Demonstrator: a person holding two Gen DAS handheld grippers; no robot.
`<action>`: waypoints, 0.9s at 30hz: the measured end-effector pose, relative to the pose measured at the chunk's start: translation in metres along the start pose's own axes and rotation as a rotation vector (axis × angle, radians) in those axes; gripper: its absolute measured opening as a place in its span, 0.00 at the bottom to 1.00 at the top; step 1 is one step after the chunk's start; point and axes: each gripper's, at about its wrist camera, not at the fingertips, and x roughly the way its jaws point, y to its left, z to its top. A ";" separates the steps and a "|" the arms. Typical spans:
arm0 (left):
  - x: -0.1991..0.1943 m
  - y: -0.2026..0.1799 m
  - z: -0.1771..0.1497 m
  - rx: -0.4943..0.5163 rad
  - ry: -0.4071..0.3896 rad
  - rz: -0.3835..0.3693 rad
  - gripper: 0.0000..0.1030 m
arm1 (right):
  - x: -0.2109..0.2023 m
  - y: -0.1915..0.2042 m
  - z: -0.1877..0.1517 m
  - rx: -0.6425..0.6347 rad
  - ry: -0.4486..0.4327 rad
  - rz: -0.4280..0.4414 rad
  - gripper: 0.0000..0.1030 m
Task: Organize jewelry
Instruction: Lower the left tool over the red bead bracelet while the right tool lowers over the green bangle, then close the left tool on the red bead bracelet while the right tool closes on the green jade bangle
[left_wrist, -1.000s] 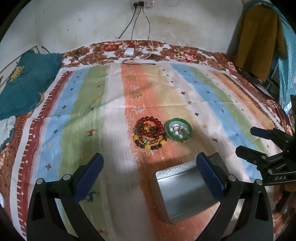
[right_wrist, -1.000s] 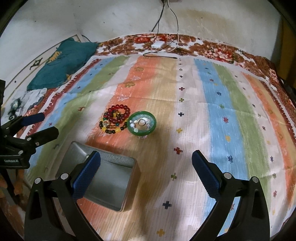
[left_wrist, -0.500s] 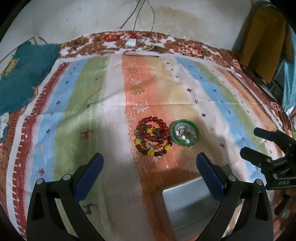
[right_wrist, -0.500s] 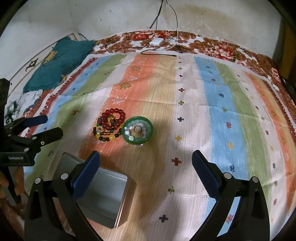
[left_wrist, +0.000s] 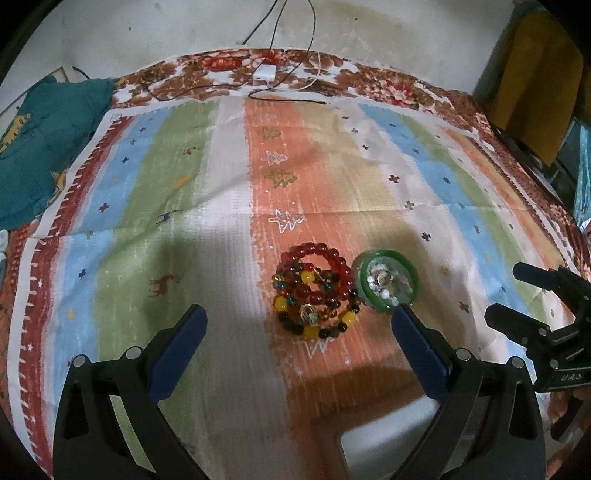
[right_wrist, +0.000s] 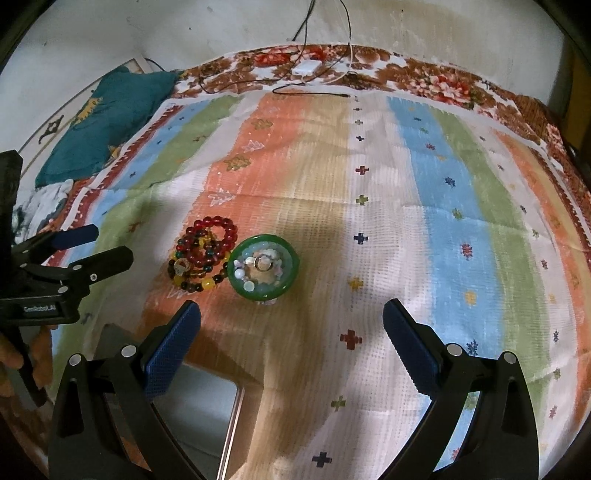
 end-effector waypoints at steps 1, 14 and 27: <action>0.002 0.001 0.001 -0.002 0.002 0.001 0.94 | 0.002 -0.001 0.001 0.002 0.002 -0.002 0.98; 0.039 0.012 0.022 -0.031 0.062 -0.018 0.78 | 0.032 -0.004 0.017 0.020 0.049 0.008 0.90; 0.075 0.013 0.035 -0.010 0.128 -0.002 0.65 | 0.071 -0.011 0.027 0.058 0.121 0.045 0.60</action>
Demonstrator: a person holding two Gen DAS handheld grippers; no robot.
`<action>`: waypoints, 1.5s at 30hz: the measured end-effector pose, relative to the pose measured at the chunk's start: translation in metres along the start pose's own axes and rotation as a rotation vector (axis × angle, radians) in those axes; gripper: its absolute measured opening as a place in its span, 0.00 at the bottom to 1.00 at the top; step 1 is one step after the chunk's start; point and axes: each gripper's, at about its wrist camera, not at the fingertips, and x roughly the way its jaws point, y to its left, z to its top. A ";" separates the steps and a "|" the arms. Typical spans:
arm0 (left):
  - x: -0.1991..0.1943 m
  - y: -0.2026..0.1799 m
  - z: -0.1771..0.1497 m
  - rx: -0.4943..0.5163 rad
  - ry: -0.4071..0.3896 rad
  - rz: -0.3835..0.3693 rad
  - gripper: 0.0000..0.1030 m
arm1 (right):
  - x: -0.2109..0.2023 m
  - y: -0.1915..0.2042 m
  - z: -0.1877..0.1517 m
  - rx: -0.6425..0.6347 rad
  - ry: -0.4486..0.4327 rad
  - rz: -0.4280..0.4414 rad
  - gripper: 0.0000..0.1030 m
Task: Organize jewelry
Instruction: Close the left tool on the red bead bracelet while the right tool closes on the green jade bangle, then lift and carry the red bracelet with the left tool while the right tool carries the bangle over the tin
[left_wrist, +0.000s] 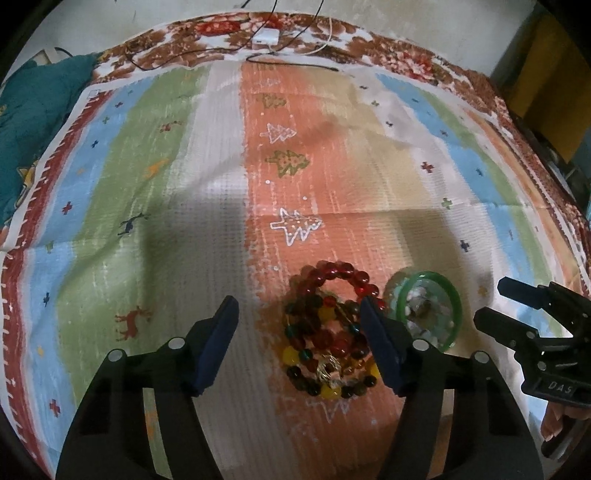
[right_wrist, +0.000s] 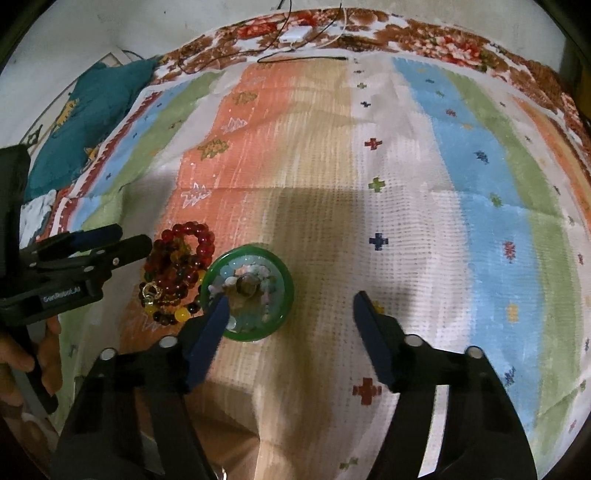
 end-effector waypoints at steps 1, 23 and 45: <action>0.003 0.001 0.001 -0.002 0.006 0.001 0.65 | 0.003 0.000 0.001 0.003 0.008 0.004 0.55; 0.033 -0.002 0.003 0.027 0.076 0.001 0.14 | 0.035 -0.002 -0.002 0.017 0.106 0.039 0.09; -0.027 -0.021 0.004 0.049 -0.024 -0.065 0.12 | -0.011 0.005 0.006 -0.020 0.006 0.043 0.08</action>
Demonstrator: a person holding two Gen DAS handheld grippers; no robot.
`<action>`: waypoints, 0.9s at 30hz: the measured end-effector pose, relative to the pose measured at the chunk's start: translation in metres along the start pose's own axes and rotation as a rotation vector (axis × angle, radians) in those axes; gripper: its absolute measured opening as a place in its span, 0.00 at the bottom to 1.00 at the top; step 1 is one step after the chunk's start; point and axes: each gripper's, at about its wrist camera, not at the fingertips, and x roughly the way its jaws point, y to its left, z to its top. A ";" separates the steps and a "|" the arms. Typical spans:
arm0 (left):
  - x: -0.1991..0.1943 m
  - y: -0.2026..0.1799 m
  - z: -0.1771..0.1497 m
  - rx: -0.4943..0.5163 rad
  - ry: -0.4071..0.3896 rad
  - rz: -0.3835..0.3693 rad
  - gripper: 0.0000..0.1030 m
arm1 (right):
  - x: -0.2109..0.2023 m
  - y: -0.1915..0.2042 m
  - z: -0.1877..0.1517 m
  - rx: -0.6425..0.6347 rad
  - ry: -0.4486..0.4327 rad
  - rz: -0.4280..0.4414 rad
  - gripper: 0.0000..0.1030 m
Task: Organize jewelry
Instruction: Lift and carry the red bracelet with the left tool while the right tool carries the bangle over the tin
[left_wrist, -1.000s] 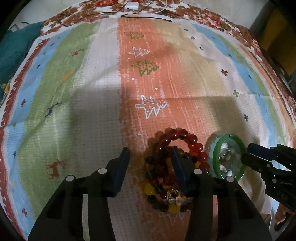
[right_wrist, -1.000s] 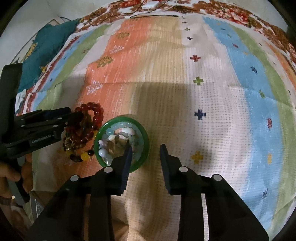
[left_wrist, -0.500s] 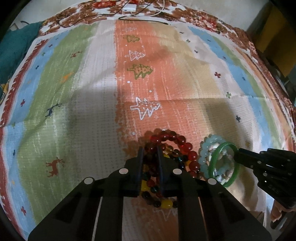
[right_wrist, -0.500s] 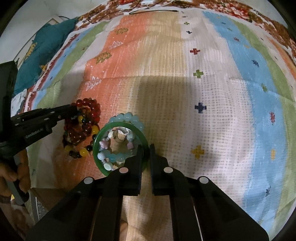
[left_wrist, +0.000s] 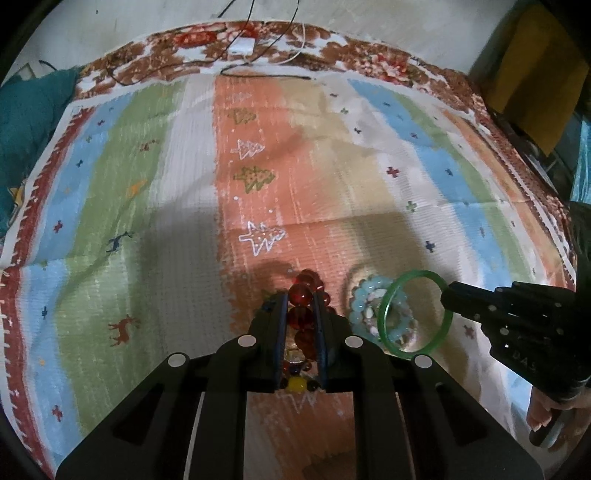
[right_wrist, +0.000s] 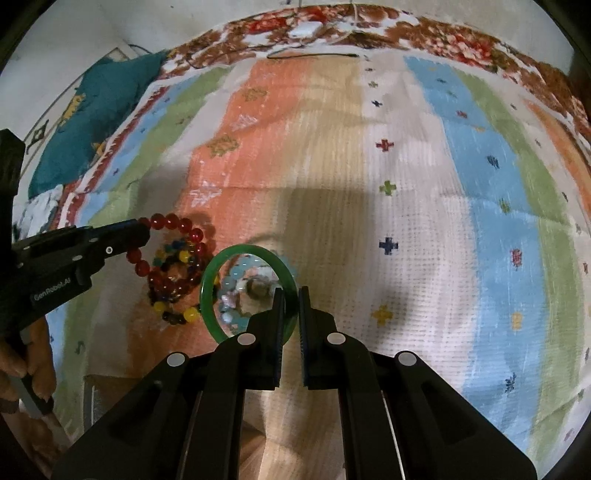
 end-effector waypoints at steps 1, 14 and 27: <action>-0.003 -0.001 0.000 0.001 -0.006 0.000 0.12 | -0.002 0.001 0.000 0.000 -0.002 0.005 0.08; -0.038 -0.005 -0.009 -0.004 -0.069 0.004 0.12 | -0.029 0.011 -0.011 -0.022 -0.050 0.028 0.08; -0.072 -0.017 -0.028 0.015 -0.119 -0.015 0.12 | -0.051 0.019 -0.027 -0.038 -0.069 0.023 0.08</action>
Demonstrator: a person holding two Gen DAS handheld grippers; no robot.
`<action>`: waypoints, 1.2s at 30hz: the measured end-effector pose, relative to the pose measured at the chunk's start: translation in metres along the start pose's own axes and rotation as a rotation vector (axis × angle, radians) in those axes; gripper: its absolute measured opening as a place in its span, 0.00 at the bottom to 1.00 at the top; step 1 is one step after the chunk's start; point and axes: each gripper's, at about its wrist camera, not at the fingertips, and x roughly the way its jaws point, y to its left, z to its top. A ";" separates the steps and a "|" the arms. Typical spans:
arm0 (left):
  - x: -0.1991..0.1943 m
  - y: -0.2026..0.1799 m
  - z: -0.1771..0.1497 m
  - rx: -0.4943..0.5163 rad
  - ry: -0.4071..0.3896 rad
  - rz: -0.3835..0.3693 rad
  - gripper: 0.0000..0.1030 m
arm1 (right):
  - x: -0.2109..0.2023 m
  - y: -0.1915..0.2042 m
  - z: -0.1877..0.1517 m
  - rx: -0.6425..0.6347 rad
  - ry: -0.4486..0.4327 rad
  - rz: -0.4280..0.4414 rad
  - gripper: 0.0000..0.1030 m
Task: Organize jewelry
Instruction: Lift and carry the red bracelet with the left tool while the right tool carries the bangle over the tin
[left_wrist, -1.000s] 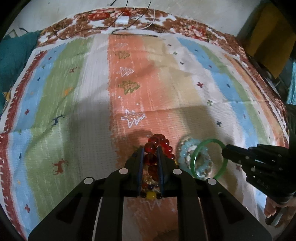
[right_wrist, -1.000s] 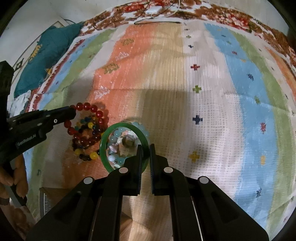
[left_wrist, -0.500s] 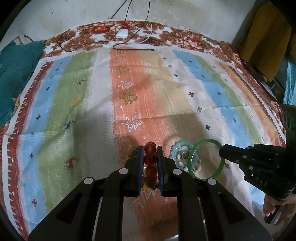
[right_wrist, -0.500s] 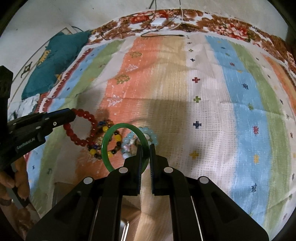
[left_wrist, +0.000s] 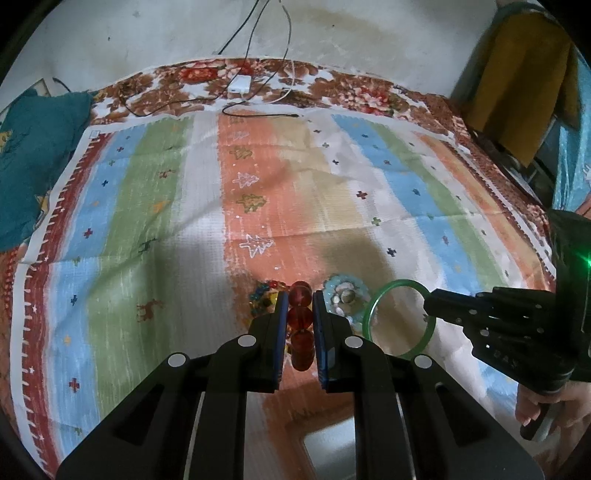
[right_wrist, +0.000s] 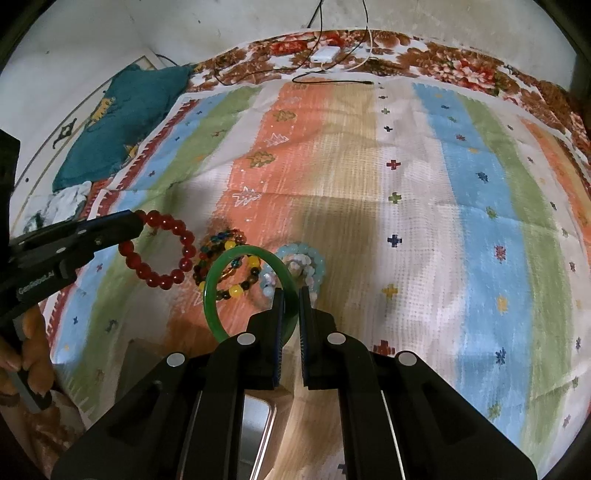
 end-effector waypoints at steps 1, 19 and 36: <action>-0.002 -0.001 -0.001 0.003 -0.002 -0.002 0.12 | -0.002 0.000 -0.001 0.003 -0.001 -0.004 0.08; -0.041 -0.024 -0.021 0.038 -0.057 -0.036 0.12 | -0.034 0.013 -0.026 -0.016 -0.048 0.008 0.08; -0.070 -0.034 -0.055 0.041 -0.087 -0.064 0.12 | -0.060 0.027 -0.056 -0.054 -0.071 0.033 0.08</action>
